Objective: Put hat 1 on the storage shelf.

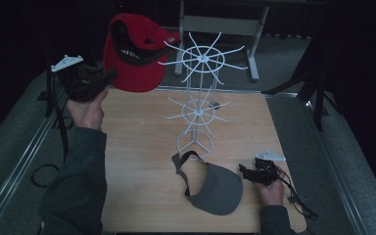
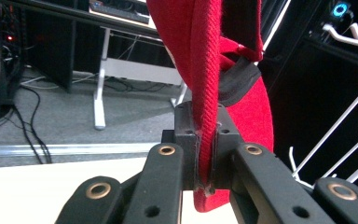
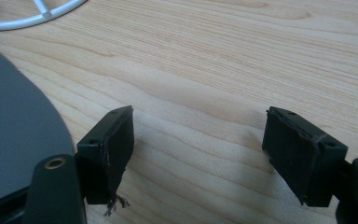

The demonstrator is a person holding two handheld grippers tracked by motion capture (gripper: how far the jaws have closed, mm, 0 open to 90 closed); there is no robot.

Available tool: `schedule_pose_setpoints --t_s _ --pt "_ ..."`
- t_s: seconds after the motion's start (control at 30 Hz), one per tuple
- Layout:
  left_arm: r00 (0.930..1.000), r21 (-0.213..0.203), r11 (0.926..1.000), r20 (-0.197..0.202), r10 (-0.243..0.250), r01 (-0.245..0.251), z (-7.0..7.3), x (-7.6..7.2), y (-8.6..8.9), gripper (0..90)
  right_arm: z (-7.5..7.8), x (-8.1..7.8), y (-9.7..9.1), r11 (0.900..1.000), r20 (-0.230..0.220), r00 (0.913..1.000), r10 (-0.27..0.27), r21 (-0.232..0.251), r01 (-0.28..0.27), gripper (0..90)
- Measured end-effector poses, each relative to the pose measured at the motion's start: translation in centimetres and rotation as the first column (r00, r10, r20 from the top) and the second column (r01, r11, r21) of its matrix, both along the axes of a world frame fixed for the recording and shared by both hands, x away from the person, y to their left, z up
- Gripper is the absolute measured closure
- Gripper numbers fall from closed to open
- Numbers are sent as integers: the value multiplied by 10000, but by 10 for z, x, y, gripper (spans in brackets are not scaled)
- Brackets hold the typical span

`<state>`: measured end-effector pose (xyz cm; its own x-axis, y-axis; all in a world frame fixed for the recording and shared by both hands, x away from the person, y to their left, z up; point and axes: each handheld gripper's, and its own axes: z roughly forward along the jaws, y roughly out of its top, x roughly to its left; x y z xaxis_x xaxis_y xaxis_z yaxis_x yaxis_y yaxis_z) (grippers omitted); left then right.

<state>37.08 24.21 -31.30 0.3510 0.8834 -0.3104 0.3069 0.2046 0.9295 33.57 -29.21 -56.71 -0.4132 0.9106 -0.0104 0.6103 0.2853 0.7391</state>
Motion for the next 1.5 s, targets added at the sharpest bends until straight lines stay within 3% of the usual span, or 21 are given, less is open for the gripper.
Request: schedule_pose_setpoints --t_s 0.27,0.57,0.93,1.37,1.5 --pt "9997 -408 9991 234 -106 116 4 -3 -1 856 0 0 0 10000 -5 10000 -1 2 1 249" --pt "9975 -212 9993 650 -279 294 14 -10 -5 856 0 0 0 10000 0 10000 2 -2 -2 248" --pt "9931 239 9994 1141 -272 246 17 -17 -9 856 0 0 0 10000 1 10000 2 -2 -2 248" --pt "9883 381 9989 1489 -337 284 17 -22 -10 856 0 0 0 10000 -1 10000 1 -1 -1 248" --pt "9830 385 9987 1794 -402 338 19 -26 -11 856 0 0 0 10000 -4 10000 -2 2 2 248"
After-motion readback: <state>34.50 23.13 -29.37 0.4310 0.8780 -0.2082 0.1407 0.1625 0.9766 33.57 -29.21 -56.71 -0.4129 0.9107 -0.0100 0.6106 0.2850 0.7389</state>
